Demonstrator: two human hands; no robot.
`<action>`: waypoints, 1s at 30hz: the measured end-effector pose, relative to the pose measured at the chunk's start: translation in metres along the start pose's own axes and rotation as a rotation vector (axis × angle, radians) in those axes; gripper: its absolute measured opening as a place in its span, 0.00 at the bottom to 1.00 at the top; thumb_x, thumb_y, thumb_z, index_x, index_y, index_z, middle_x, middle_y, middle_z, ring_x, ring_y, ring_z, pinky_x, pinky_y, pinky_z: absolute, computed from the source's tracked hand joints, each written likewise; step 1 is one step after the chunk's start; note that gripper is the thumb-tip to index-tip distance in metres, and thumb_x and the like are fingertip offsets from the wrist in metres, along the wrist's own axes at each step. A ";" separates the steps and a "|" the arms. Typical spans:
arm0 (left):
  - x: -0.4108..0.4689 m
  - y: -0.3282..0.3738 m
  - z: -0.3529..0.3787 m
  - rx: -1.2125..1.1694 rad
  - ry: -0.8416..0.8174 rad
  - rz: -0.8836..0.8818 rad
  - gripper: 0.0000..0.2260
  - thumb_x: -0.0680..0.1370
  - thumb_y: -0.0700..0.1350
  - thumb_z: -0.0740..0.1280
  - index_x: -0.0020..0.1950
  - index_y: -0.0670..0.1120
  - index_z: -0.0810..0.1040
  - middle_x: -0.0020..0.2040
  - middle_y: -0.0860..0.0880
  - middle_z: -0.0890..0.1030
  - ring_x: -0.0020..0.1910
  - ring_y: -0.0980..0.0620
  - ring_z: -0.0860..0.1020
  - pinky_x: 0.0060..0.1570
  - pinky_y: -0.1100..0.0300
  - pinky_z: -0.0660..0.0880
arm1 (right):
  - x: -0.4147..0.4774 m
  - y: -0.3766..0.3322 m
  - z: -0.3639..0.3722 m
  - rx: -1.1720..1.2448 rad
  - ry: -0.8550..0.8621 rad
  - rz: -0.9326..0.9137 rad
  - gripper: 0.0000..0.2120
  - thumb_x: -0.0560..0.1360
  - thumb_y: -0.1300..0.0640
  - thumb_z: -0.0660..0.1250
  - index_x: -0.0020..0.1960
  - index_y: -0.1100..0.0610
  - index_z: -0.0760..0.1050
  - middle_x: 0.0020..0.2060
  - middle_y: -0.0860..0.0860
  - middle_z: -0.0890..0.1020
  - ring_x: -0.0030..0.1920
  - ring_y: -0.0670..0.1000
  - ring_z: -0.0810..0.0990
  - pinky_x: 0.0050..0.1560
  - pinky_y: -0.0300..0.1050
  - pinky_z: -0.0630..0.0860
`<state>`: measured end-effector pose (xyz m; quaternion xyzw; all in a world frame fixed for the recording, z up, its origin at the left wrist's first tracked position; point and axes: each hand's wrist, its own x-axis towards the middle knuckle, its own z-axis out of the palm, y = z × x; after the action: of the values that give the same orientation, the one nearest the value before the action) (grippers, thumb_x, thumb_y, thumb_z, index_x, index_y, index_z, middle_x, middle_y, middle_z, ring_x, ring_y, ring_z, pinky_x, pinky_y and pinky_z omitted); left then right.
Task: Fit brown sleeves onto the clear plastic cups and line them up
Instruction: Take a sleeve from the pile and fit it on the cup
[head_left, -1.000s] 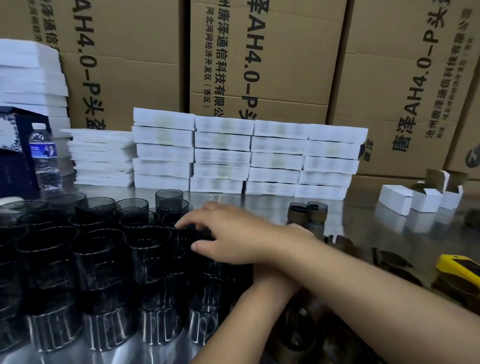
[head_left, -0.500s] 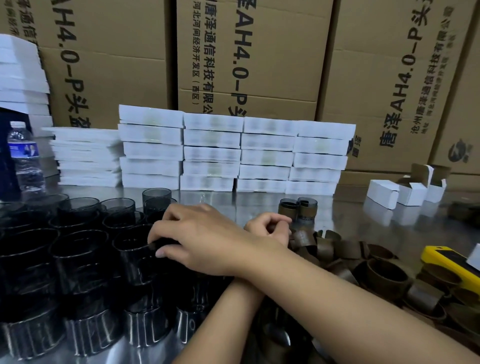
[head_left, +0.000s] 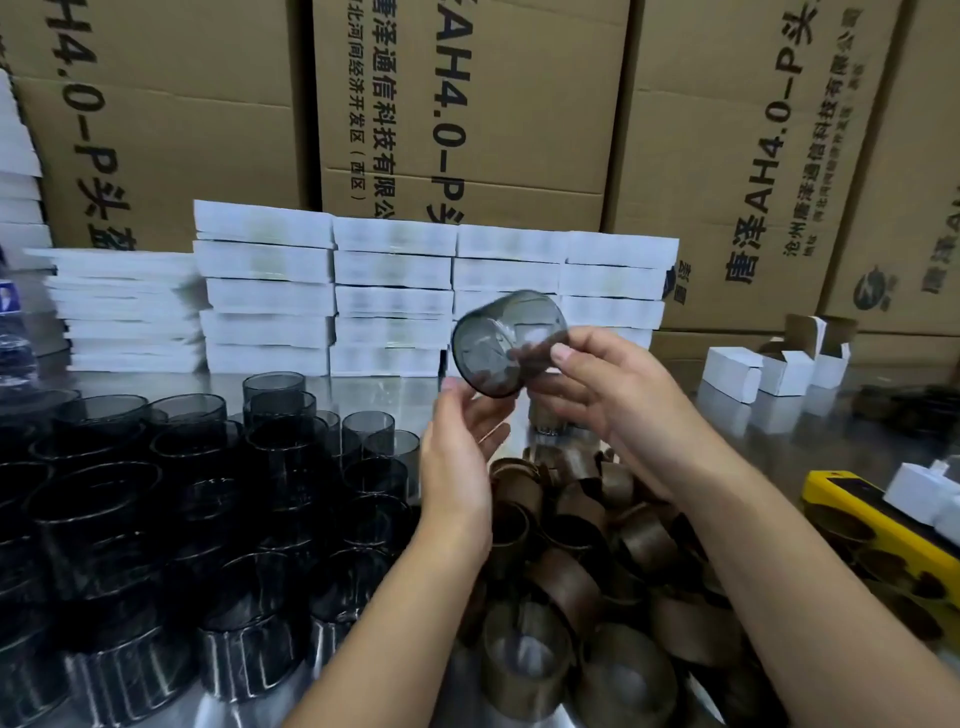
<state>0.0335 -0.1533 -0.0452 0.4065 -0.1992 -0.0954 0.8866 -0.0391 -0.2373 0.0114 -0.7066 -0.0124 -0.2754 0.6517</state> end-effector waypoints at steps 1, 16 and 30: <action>0.000 0.001 -0.001 0.000 -0.024 -0.026 0.19 0.82 0.55 0.54 0.53 0.46 0.80 0.46 0.49 0.86 0.51 0.51 0.83 0.54 0.59 0.76 | -0.001 0.002 -0.005 0.048 -0.001 0.054 0.06 0.80 0.64 0.58 0.51 0.62 0.74 0.49 0.57 0.82 0.45 0.51 0.82 0.53 0.44 0.78; 0.001 0.007 -0.003 -0.300 0.039 0.008 0.26 0.60 0.56 0.73 0.51 0.43 0.73 0.43 0.42 0.81 0.43 0.44 0.84 0.40 0.59 0.81 | -0.001 0.032 -0.027 -0.495 -0.108 0.070 0.07 0.70 0.54 0.74 0.42 0.55 0.77 0.32 0.48 0.77 0.30 0.44 0.74 0.33 0.35 0.71; 0.004 0.009 -0.008 -0.221 0.210 0.158 0.24 0.76 0.64 0.55 0.60 0.49 0.75 0.38 0.47 0.83 0.41 0.46 0.85 0.33 0.57 0.78 | -0.012 0.038 -0.016 -0.738 -0.424 0.099 0.03 0.75 0.57 0.69 0.44 0.49 0.79 0.40 0.47 0.80 0.39 0.41 0.77 0.46 0.37 0.73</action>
<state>0.0412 -0.1430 -0.0418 0.2973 -0.1250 -0.0038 0.9466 -0.0408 -0.2538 -0.0278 -0.9332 -0.0127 -0.0786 0.3505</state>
